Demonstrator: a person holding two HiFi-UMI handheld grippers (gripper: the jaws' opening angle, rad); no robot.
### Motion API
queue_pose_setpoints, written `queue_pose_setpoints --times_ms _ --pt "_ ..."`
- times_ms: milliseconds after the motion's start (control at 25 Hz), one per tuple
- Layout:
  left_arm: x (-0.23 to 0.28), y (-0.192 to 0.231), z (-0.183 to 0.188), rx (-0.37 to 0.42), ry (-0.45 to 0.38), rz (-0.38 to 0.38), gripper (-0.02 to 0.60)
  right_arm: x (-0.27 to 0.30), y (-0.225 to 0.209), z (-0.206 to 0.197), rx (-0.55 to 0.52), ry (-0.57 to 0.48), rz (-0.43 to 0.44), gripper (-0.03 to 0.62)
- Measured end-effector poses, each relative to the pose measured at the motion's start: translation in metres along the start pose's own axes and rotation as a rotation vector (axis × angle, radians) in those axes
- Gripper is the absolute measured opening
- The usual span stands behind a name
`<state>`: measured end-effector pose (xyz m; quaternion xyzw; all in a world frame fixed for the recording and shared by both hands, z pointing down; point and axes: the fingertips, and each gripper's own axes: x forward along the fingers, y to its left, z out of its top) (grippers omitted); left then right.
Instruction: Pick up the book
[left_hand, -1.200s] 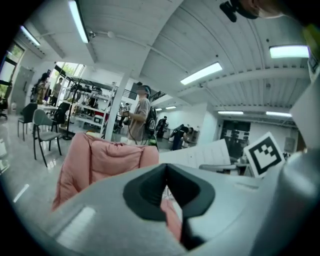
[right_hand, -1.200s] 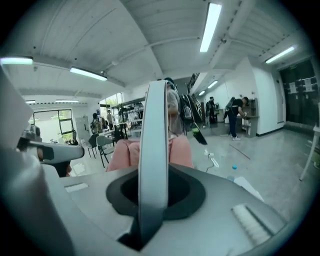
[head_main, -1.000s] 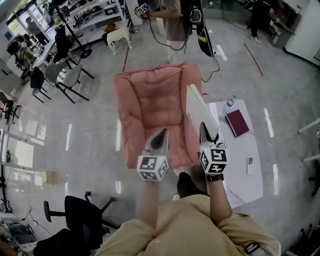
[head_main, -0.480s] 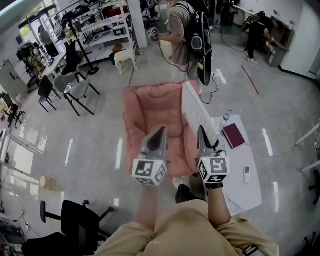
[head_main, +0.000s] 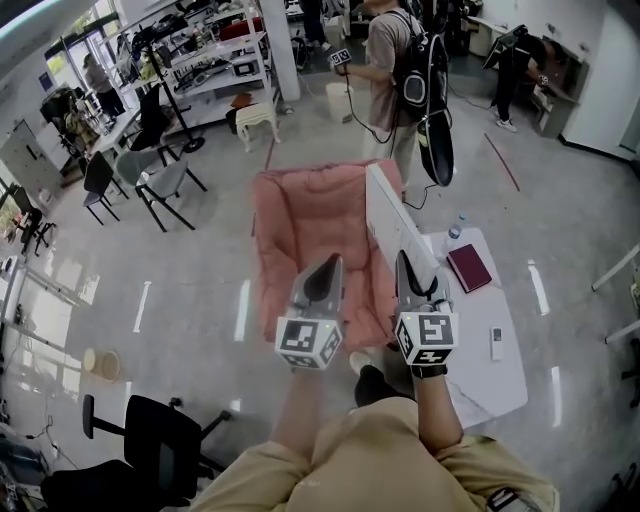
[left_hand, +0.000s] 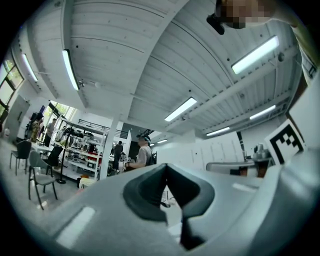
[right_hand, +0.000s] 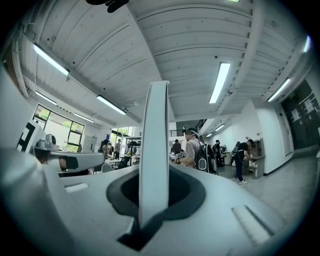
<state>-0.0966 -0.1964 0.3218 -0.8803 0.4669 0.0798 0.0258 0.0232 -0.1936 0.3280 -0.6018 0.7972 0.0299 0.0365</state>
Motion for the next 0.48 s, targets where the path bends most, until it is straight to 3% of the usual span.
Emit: queue_pose_setpoints --times_ms 480 --pt "0.005 -0.004 -0.013 0.010 0.003 -0.002 0.002 -0.004 -0.012 -0.006 -0.008 -0.001 -0.016 0.052"
